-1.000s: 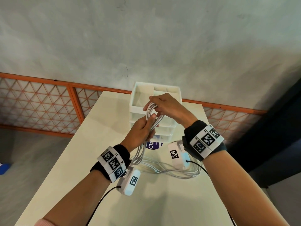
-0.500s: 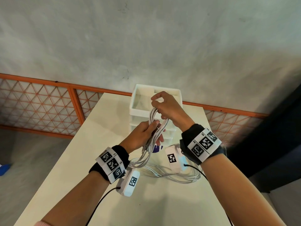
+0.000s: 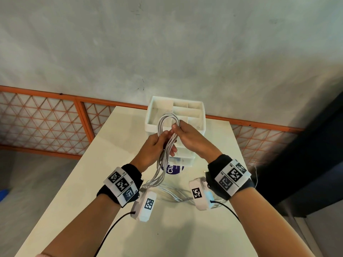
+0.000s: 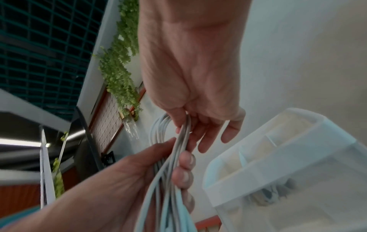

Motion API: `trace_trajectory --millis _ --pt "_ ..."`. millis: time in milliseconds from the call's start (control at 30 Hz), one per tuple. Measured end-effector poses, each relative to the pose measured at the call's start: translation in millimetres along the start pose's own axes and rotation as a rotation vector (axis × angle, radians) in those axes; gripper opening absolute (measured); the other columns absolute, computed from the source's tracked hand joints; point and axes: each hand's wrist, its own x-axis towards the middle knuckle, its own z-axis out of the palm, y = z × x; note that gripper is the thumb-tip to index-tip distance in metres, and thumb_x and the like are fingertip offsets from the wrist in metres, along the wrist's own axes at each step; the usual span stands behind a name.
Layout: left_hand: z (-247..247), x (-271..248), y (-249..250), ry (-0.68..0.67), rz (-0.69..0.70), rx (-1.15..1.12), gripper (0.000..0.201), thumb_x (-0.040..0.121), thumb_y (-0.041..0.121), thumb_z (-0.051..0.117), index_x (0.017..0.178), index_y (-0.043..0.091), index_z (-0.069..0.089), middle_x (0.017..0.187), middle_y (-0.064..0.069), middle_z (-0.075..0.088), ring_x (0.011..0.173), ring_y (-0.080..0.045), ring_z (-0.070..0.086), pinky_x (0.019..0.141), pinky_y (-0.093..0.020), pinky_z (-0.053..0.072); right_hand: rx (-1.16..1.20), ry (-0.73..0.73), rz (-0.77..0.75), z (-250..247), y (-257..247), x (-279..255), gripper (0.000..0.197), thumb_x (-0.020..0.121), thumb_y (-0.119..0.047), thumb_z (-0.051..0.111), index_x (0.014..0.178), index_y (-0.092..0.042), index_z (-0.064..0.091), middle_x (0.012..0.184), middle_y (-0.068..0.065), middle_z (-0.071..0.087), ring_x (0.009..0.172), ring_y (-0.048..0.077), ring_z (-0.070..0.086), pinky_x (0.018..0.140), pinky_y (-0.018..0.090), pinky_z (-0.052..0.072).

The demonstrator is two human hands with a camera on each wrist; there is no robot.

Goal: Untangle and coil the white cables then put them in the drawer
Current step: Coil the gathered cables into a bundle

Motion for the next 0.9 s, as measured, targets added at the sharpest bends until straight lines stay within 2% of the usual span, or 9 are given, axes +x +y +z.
trace_trajectory --millis 100,167,267,367,433,500,633,767,900 --pt "-1.4 1.0 0.6 0.001 0.004 0.014 0.042 0.103 0.025 0.032 0.083 0.011 0.065 0.067 -0.004 0.069 0.058 -0.008 0.066 0.06 -0.018 0.052 -0.089 0.075 -0.012 -2.1 -5.6 -0.3 0.031 0.104 -0.031 0.027 0.092 -0.009 0.046 0.079 -0.004 0.052 0.076 0.011 0.051 0.07 0.024 0.038" --pt "-1.7 2.2 -1.3 0.055 0.024 0.034 0.039 0.103 0.023 0.033 0.079 0.01 0.062 0.064 -0.003 0.063 0.052 -0.003 0.059 0.058 -0.017 0.049 -0.108 0.089 -0.01 -3.2 -6.3 2.0 0.032 0.103 -0.032 0.025 0.09 -0.01 0.044 0.074 -0.005 0.05 0.072 0.012 0.053 0.066 0.024 0.038" --pt "-3.6 4.3 -4.8 0.156 0.021 0.063 0.038 0.102 0.028 0.035 0.073 0.012 0.052 0.051 0.007 0.048 0.041 -0.004 0.044 0.051 -0.023 0.043 0.101 0.026 0.04 1.7 -3.4 3.4 0.033 0.103 -0.036 0.028 0.081 -0.014 0.04 0.07 0.001 0.046 0.056 0.019 0.056 0.059 0.032 0.048" --pt "-11.1 5.5 -1.0 0.182 -0.003 -0.051 0.037 0.102 0.029 0.037 0.069 0.013 0.044 0.042 0.012 0.032 0.039 -0.005 0.029 0.045 -0.019 0.035 0.311 -0.007 0.082 3.4 -0.2 -1.4 0.032 0.101 -0.039 0.035 0.086 -0.013 0.046 0.062 -0.002 0.035 0.043 0.008 0.035 0.043 0.022 0.037" --pt "-18.8 5.7 3.3 0.187 -0.007 -0.098 0.037 0.102 0.028 0.037 0.068 0.014 0.041 0.041 0.013 0.029 0.04 -0.005 0.024 0.041 -0.016 0.029 0.347 -0.032 0.088 -1.2 5.2 -4.4 0.034 0.098 -0.043 0.041 0.095 -0.011 0.052 0.06 -0.005 0.033 0.043 0.005 0.031 0.042 0.018 0.031" --pt "-28.0 6.1 5.4 0.21 0.006 -0.123 0.037 0.102 0.026 0.036 0.067 0.015 0.039 0.042 0.014 0.027 0.04 -0.005 0.022 0.041 -0.017 0.026 0.299 -0.108 0.065 -5.5 14.7 -6.7 0.035 0.097 -0.044 0.045 0.094 -0.011 0.055 0.06 -0.005 0.036 0.046 0.006 0.037 0.05 0.018 0.037" --pt "-42.4 8.8 1.7 0.239 0.04 -0.087 0.036 0.103 0.021 0.034 0.068 0.015 0.039 0.043 0.014 0.028 0.041 -0.005 0.023 0.045 -0.02 0.027 0.31 -0.253 0.096 1.0 33.6 -10.9 0.032 0.098 -0.039 0.041 0.086 -0.012 0.054 0.061 -0.007 0.041 0.055 0.009 0.05 0.083 0.042 0.051" --pt "-35.8 8.6 -8.5 0.237 0.016 -0.041 0.035 0.103 0.025 0.036 0.071 0.012 0.04 0.043 0.013 0.033 0.042 -0.004 0.032 0.055 -0.026 0.036 0.385 -0.081 0.125 10.8 20.6 -7.7 0.032 0.102 -0.039 0.028 0.107 -0.011 0.043 0.067 -0.003 0.041 0.054 0.008 0.04 0.061 0.027 0.045" --pt "-19.1 8.8 -10.6 0.155 0.046 -0.037 0.031 0.103 0.029 0.033 0.079 0.012 0.045 0.058 0.008 0.035 0.048 -0.003 0.037 0.059 -0.025 0.037 0.308 0.084 0.034 19.7 1.2 -2.0 0.017 0.103 -0.031 0.029 0.103 -0.015 0.035 0.066 0.0 0.041 0.05 0.009 0.033 0.049 0.023 0.031"
